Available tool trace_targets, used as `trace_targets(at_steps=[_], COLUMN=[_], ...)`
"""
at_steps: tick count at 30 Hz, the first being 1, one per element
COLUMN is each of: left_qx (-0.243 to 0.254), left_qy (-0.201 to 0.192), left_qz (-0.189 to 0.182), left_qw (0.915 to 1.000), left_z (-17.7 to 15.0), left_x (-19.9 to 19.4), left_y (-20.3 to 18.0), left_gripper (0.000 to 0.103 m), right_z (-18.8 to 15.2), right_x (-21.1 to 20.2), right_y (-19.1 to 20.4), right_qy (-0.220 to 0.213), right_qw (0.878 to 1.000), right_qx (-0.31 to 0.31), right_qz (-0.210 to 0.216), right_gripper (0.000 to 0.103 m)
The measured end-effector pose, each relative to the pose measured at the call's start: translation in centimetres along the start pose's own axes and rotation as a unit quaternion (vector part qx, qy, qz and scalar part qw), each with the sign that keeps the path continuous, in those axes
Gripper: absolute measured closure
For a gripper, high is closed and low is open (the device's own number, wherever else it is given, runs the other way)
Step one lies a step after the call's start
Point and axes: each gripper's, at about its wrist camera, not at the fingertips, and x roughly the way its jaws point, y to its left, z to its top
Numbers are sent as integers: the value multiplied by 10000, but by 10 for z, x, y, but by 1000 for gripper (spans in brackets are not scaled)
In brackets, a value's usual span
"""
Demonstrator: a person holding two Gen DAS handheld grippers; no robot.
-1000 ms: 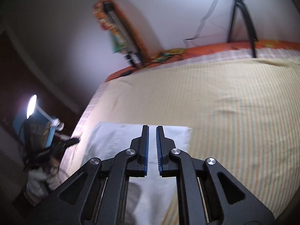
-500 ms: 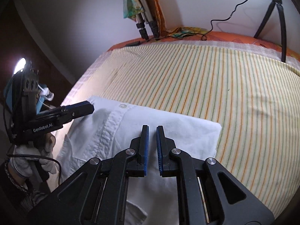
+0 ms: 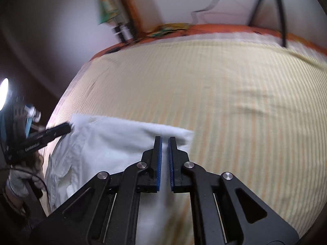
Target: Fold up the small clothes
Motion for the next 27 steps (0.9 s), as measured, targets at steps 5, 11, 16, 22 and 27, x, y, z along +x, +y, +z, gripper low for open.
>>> trace_targets(at_steps=[5,11,16,22,27], left_qx=[-514,-909,-1124,-1391,-1757], left_qy=[-148,-170,124,493,658], left_qz=[-79,-602,-942,-1108,-1377], left_qw=[9985,9939,9891,9828,9725], left_z=[0,-11,-32,-58,-67], left_x=[-20,-49,-56,-50,-40], left_y=[23,28,24,25,30], left_gripper=[69,40,32,32,36], right_z=[-8,-27,-47,-71,-78], right_x=[-28,-70,-77,-59,-47], right_y=[-18,-14,8,-8,-31], right_qy=[-121,-307,-121,239,336], right_qw=[9992,9950,9972,9951,9820], right_qx=[385,751,359,664,1331], right_qz=[-15,582,647,688,1298], right_gripper=[69,37,31,30,31])
